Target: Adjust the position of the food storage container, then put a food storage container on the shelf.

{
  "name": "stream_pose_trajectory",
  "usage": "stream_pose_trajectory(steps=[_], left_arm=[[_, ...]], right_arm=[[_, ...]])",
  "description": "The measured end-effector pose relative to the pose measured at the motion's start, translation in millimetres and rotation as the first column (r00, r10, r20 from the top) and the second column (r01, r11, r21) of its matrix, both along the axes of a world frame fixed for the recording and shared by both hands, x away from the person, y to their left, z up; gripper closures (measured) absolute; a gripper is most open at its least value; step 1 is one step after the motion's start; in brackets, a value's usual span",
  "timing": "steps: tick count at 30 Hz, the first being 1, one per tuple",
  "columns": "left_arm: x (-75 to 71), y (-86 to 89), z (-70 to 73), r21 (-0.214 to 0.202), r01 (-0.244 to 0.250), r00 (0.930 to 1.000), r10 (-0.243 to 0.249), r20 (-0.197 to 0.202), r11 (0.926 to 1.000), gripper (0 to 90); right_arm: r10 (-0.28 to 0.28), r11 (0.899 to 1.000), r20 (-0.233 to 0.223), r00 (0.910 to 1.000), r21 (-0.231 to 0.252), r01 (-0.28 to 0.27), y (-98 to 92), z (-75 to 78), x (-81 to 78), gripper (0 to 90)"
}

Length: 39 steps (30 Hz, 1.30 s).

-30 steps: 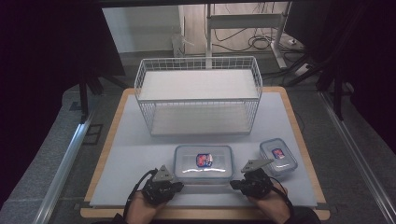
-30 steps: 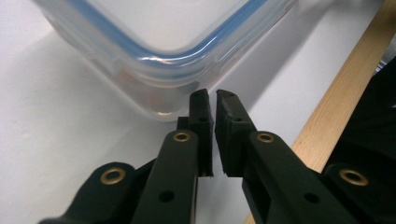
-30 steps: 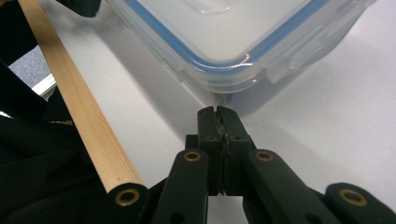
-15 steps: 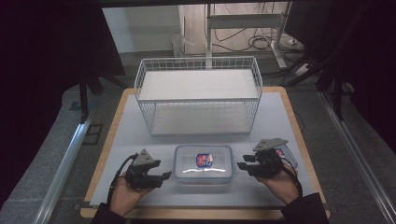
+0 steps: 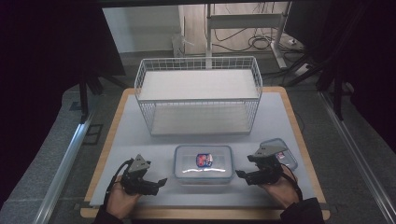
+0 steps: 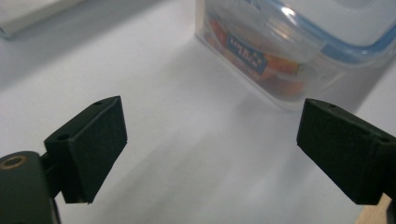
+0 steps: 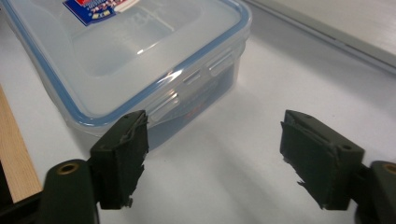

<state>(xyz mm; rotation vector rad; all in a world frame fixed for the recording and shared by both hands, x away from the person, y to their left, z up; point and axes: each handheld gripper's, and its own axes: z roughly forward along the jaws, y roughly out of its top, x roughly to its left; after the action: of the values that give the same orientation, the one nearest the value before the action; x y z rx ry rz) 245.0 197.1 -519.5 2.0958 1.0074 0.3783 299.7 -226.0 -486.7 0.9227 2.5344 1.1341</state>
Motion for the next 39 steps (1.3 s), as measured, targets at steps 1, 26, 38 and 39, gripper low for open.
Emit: stream_pose_trajectory(steps=[1, 26, 38, 39], left_arm=[[0.1, 0.0, -0.3, -0.005, 0.000, 1.0000, 0.000, 0.004, 1.0000, 6.6], [20.8, -21.6, 22.5, -0.082, 0.055, 0.9959, -0.061, -0.068, 0.9951, 1.1], [60.4, -50.2, 15.9, -0.186, 0.135, 0.9661, -0.171, -0.193, 0.9731, 0.0], [61.9, -50.5, 15.1, -0.197, 0.133, 0.9630, -0.173, -0.206, 0.9714, 0.0]], right_arm=[[-0.001, 1.000, 0.003, 1.0000, 0.003, 0.001, -0.4, 0.4, 0.0, 20.5], [0.030, 0.997, -0.053, 0.9981, 0.074, -0.026, 11.2, 4.8, 2.9, 3.3], [0.040, 0.995, -0.165, 0.9856, 0.102, -0.023, 33.7, 2.0, 20.3, 5.4], [0.038, 0.994, -0.179, 0.9830, 0.105, -0.020, 35.3, 1.1, 23.2, 6.0]])
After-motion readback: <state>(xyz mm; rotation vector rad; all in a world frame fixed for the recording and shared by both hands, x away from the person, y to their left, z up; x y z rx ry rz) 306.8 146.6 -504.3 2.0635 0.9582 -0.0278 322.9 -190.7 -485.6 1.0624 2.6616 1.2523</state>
